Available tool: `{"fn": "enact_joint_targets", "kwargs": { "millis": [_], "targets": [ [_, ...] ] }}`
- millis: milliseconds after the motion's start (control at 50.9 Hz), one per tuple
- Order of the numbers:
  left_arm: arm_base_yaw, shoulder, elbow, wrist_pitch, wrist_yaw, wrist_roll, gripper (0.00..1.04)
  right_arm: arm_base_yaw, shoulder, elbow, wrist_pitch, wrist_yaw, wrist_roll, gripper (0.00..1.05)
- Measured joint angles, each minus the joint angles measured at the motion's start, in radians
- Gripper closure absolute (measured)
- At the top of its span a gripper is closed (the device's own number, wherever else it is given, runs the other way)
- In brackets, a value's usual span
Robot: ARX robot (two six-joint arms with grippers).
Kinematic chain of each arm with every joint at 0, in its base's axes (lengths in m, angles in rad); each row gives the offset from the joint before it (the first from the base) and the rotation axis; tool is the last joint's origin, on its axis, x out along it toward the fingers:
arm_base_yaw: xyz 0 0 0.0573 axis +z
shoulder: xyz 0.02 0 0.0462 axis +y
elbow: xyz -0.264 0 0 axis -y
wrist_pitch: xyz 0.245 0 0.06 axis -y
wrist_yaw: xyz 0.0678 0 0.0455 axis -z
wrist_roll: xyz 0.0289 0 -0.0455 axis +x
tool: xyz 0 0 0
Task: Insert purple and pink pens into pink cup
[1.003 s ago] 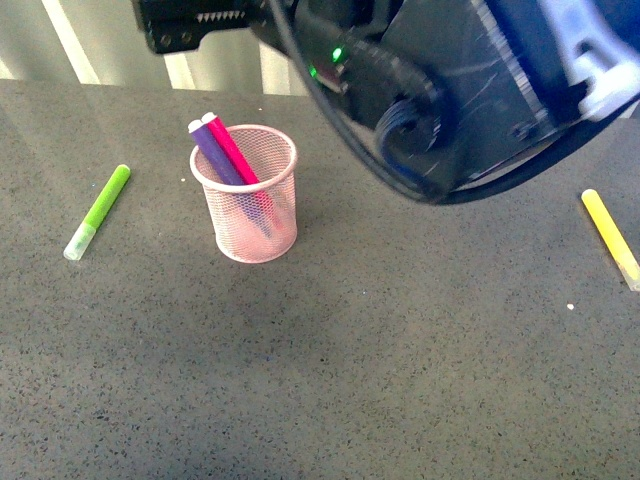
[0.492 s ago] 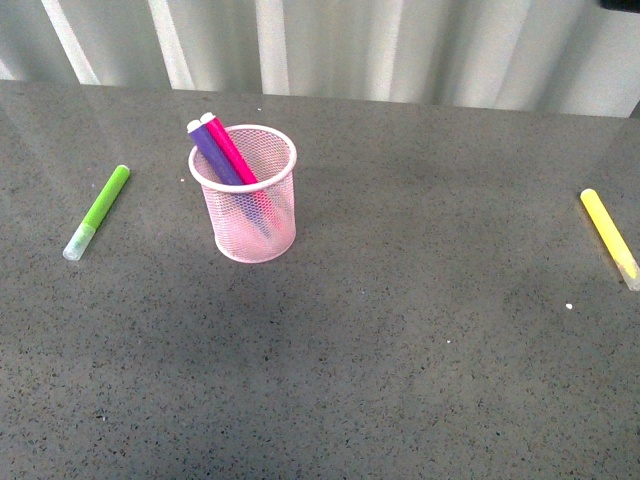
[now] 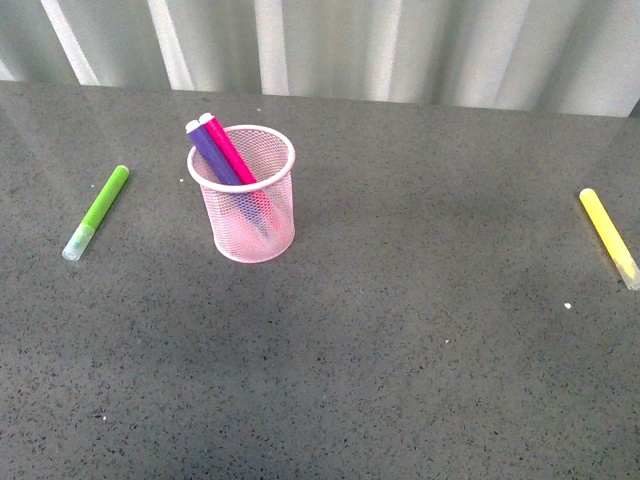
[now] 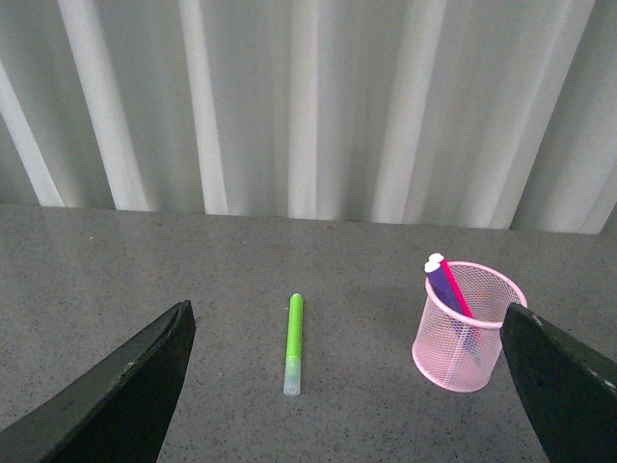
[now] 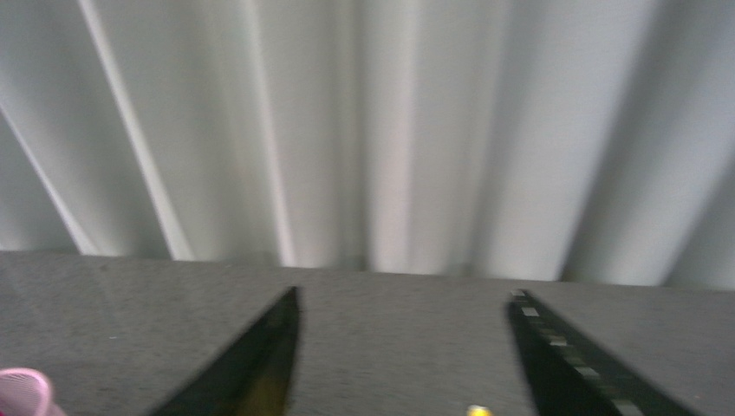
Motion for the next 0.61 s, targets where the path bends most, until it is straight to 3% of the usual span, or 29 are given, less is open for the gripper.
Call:
{"fn": "enact_joint_targets", "kwargs": {
  "millis": [197,452,531,610],
  "targets": [
    [0.000,0.000,0.000,0.000,-0.001,0.000,0.07,-0.058,-0.151,-0.122,-0.033,-0.066,-0.006,1.02],
    [0.000,0.000,0.000,0.000,0.000,0.000,0.07,-0.108,-0.307,-0.200,-0.115,-0.113,-0.004,1.01],
    [0.000,0.000,0.000,0.000,0.000,0.000,0.07,-0.158,-0.354,-0.216,-0.147,-0.182,-0.005,1.01],
    [0.000,0.000,0.000,0.000,0.000,0.000,0.07,-0.187,-0.403,-0.246,-0.153,-0.181,-0.004,1.01]
  ]
}}
